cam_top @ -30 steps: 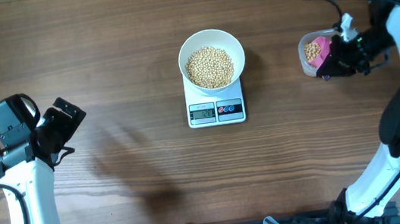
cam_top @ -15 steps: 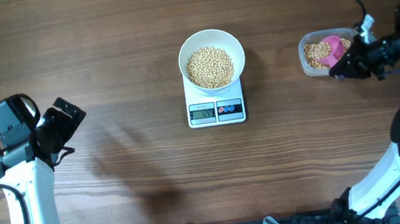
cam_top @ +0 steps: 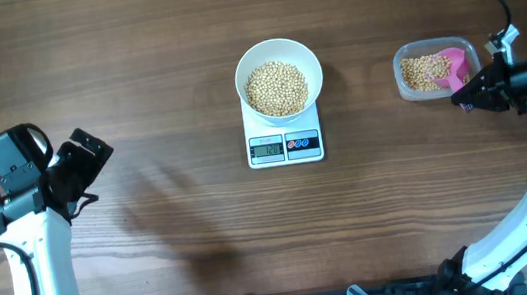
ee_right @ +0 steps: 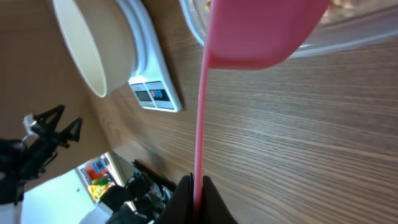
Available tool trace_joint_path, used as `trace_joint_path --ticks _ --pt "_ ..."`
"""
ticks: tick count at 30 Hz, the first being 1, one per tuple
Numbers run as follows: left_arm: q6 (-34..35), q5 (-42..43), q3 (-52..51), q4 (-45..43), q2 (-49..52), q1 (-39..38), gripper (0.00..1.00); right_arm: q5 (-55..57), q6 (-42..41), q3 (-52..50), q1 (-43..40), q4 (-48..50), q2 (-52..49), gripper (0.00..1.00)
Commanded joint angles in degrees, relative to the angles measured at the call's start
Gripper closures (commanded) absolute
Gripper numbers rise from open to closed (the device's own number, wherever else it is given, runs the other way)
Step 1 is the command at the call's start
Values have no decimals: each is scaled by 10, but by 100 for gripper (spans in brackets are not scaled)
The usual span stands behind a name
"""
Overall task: Scoop item into bowl and weigh 150g on scale
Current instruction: 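Dig the pink scoop into the soybeans again and lift it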
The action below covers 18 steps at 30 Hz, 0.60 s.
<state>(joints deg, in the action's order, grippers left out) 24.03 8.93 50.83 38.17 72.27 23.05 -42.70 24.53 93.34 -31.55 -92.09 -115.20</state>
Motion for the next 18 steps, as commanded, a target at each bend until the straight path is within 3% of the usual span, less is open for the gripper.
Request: trace_joint_path --ticks 1,18 --pt "-11 6 -2 -2 0 3 0 -38 42 -4 -2 -3 -8 96" --pt "-11 6 -2 -2 0 3 0 -141 74 -4 -2 -3 -8 96"
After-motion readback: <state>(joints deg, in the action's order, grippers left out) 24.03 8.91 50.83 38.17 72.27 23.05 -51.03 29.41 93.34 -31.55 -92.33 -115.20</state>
